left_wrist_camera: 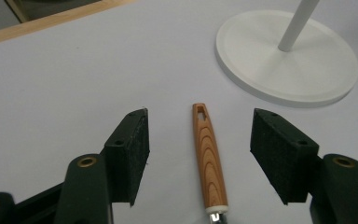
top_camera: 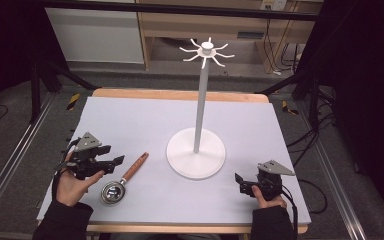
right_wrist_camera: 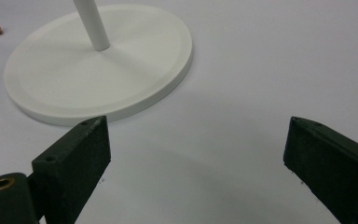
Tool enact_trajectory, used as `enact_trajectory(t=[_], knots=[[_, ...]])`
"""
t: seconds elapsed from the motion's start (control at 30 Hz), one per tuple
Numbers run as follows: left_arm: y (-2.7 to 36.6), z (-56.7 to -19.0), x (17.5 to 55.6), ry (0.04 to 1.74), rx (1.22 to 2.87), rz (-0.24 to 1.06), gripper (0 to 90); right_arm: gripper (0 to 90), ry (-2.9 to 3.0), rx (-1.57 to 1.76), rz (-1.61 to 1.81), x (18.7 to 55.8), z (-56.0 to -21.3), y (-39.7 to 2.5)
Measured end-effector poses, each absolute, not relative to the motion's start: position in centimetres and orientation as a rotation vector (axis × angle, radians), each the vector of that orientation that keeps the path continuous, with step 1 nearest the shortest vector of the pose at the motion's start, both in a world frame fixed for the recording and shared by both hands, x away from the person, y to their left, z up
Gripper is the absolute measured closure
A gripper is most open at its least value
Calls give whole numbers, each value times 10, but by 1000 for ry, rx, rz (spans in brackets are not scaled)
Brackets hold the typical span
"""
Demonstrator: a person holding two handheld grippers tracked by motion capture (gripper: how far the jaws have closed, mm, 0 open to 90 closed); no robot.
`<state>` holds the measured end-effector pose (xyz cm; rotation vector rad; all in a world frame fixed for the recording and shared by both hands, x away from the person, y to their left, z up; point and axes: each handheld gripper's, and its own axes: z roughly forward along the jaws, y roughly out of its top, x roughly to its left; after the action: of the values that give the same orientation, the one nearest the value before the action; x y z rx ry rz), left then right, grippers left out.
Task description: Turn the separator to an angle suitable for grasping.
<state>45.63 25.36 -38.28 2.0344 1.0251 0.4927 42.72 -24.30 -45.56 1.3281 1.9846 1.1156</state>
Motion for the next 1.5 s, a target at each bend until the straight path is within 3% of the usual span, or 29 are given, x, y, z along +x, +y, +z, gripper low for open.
enact_trajectory(t=[0.63, 1.07, 1.5], knots=[[228, -390, 478, 1030, 2154, 437, 384, 77, 1989, 1332, 1116, 428, -456, -243], [211, -417, 489, 1049, 2292, 414, 393, 77, 2009, 1324, 1111, 429, -456, -242], [210, -431, 497, 1070, 2352, 381, 481, 77, 2022, 1325, 1112, 430, -457, -241]])
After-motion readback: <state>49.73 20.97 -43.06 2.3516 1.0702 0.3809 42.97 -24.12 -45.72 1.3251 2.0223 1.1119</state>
